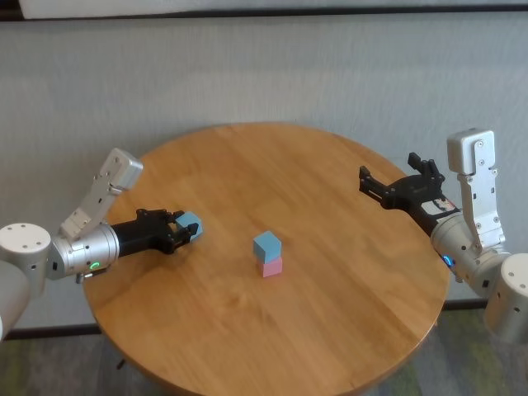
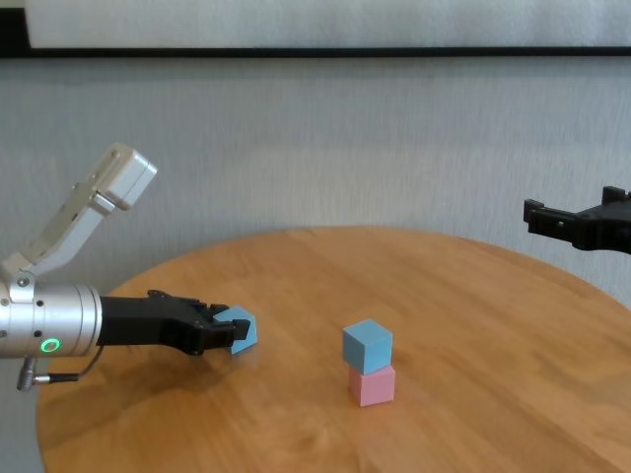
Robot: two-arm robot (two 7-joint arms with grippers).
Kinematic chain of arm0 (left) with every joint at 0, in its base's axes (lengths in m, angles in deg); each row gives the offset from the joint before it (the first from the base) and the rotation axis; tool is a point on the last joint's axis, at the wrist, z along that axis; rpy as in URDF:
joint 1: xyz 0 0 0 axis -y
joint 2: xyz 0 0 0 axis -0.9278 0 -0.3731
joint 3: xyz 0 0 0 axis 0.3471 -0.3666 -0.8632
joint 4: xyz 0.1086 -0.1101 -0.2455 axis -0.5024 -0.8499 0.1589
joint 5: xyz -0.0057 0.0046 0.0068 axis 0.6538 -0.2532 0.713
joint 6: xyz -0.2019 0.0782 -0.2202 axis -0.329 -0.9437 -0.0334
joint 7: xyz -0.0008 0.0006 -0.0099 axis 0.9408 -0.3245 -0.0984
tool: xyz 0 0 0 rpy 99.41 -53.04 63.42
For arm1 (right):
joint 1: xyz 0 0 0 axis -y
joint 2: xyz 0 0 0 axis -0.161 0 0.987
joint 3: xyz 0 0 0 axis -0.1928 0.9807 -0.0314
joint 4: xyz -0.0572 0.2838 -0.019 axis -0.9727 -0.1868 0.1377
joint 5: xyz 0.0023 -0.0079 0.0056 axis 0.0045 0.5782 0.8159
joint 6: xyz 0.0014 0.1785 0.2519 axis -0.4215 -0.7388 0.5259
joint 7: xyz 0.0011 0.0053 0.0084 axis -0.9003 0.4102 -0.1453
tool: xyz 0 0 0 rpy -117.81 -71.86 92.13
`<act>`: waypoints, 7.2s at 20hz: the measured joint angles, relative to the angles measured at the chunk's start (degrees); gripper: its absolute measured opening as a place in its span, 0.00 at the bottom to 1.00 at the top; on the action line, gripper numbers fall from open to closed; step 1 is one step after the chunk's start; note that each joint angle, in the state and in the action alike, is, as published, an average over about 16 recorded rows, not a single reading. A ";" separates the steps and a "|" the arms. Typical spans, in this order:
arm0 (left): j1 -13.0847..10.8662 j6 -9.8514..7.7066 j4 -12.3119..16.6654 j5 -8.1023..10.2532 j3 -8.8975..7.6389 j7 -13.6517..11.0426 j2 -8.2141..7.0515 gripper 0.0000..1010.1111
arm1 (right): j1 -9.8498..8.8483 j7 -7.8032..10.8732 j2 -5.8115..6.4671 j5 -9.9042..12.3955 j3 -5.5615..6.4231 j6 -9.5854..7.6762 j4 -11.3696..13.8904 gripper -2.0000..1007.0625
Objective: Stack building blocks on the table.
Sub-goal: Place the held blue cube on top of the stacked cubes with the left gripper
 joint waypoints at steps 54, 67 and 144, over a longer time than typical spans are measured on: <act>-4.50 -3.80 11.06 2.42 -0.34 0.80 -3.32 0.40 | 0.00 0.00 0.00 0.00 0.00 0.00 0.00 1.00; -14.51 -19.72 41.63 2.37 0.91 4.42 -11.57 0.40 | 0.00 0.00 0.00 0.00 0.00 0.00 0.00 1.00; -12.66 -26.10 52.66 3.64 14.33 2.76 -10.87 0.40 | 0.00 0.00 0.00 0.00 0.00 0.00 0.00 1.00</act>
